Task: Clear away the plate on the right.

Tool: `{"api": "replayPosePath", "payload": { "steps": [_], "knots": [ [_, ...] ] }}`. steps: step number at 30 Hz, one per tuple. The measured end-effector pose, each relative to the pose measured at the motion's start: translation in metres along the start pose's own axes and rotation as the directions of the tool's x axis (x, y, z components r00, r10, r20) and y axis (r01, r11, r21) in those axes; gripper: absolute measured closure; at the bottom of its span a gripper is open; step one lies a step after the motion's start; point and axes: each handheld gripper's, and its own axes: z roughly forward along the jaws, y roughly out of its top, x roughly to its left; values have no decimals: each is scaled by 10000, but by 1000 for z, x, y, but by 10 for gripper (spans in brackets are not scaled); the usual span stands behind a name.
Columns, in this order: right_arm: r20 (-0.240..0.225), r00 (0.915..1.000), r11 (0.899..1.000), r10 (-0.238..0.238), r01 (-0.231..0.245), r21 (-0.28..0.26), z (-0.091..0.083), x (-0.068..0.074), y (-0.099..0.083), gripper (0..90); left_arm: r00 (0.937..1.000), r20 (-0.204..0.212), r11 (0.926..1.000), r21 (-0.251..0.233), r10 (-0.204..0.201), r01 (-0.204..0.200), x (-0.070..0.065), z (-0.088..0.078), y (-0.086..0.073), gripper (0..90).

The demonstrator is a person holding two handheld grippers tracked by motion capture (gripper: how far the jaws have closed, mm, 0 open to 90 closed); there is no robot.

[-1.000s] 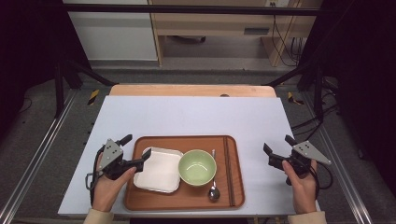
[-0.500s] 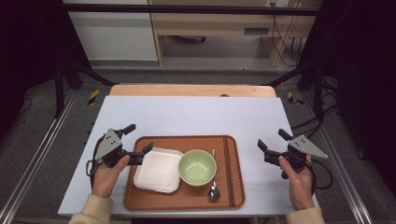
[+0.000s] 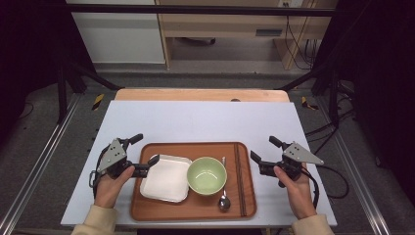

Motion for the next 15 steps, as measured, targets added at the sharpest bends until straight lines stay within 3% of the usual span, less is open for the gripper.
{"api": "replayPosePath", "payload": {
  "steps": [5, 15],
  "knots": [
    [-474, 9988, 9998, -115, 122, 153, 1, 9, -8, 111, 9996, -153, 9997, -20, -230, 230, 0, -13, -10, 69],
    [-253, 9997, 9994, -56, 65, 341, -4, 8, -14, 91, 9978, -463, 9988, -161, -479, 472, 0, -21, -18, 67]
  ]
}}
